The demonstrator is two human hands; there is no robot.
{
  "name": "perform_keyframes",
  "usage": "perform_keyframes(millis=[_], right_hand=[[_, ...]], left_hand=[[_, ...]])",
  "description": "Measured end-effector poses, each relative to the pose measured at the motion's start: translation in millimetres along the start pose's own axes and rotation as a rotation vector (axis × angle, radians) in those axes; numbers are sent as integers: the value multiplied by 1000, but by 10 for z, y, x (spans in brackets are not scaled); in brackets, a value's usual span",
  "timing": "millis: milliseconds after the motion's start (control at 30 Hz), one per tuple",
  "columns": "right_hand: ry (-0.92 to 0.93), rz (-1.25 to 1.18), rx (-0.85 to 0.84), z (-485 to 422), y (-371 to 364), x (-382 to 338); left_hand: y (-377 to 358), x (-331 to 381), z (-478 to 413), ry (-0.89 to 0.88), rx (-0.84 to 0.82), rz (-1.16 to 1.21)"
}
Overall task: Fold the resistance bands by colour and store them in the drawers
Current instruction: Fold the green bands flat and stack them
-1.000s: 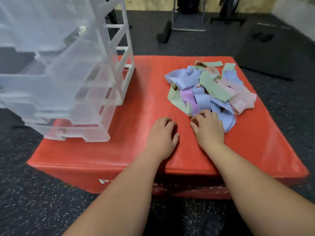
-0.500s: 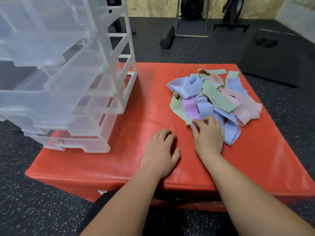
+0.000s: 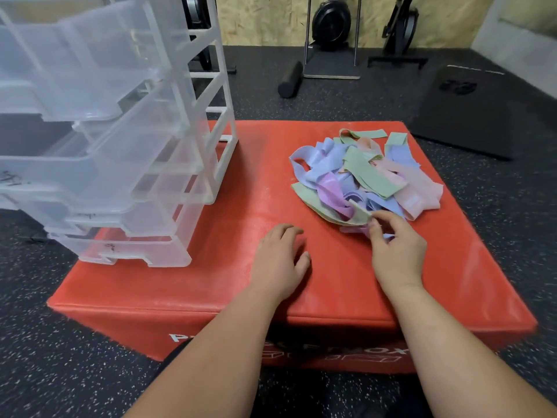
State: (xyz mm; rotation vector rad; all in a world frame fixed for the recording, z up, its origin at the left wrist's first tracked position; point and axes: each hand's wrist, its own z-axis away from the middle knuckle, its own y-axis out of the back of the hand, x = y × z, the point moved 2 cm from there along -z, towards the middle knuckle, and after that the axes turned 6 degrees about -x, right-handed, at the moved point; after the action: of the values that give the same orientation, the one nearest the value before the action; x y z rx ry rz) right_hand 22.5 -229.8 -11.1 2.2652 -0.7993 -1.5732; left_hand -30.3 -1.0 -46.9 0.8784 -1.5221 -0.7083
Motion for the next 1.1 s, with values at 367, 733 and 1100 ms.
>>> perform_keyframes(millis=[367,733,1100], right_hand=[[-159,-268,-98,-26,479,-314],[-69,-421,-424,196,602,-637],[49,-292,-514,321,805,-747]], left_hand=[[183,639,-15,-116,89,336],[503,952,163,-191,65,551],[657,938,333,-119,-97,811]])
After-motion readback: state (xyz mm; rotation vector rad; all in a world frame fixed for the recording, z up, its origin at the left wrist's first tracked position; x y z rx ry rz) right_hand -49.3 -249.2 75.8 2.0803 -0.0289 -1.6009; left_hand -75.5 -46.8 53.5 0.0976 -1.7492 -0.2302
